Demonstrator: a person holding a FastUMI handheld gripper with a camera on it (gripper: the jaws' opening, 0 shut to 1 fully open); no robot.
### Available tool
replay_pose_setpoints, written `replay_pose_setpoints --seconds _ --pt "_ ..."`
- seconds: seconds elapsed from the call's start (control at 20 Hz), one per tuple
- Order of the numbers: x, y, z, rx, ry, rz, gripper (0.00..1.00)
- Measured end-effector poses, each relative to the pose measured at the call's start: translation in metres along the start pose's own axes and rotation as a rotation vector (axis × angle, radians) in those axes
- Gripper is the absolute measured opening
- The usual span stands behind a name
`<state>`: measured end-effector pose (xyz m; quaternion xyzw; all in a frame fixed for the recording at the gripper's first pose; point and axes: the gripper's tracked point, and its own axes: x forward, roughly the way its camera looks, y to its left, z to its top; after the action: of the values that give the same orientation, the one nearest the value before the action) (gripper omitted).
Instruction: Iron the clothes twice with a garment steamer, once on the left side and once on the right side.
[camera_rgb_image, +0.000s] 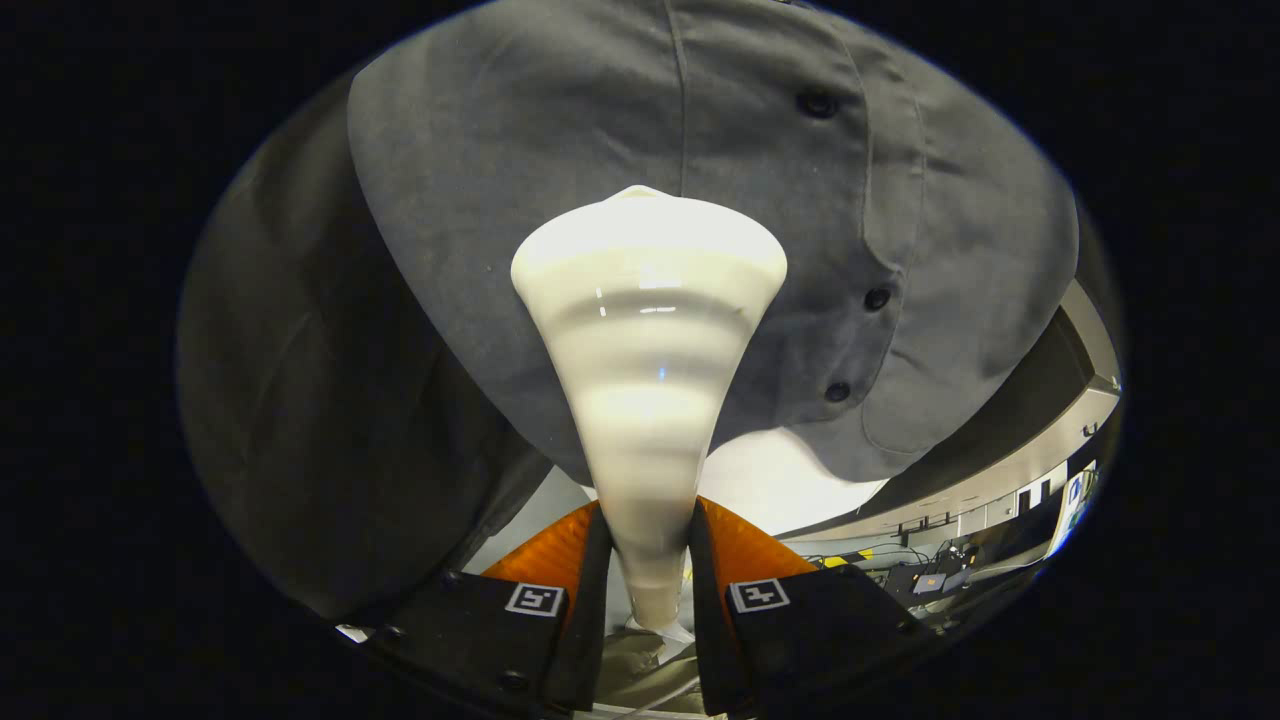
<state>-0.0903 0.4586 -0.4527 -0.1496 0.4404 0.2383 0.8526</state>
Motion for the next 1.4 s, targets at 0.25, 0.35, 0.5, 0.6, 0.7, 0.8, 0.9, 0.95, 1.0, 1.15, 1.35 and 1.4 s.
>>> replay_pose_setpoints --seconds 0.25,0.35,0.5,0.6,0.7,0.8,0.9,0.95,1.0,1.15,1.35,1.4 --pt "0.015 -0.001 -0.024 -0.005 0.054 0.003 0.46" --pt "0.021 -0.002 -0.036 -0.007 0.074 0.009 0.46" --pt "0.029 -0.004 -0.055 -0.004 0.101 0.016 0.46" --pt "0.029 -0.006 -0.062 0.002 0.112 0.02 0.46" --pt "0.024 -0.008 -0.067 0.009 0.115 0.023 0.46" --pt "0.016 -0.01 -0.068 0.02 0.114 0.034 0.46" --pt "0.005 -0.018 -0.063 0.029 0.099 0.04 0.46" --pt "-0.003 -0.022 -0.06 0.033 0.088 0.041 0.46" --pt "-0.012 -0.028 -0.057 0.04 0.076 0.043 0.46" --pt "-0.038 -0.051 -0.05 0.06 0.043 0.045 0.46" --pt "-0.081 -0.091 -0.041 0.106 0.0 0.039 0.46" --pt "-0.094 -0.102 -0.037 0.115 -0.013 0.037 0.46"
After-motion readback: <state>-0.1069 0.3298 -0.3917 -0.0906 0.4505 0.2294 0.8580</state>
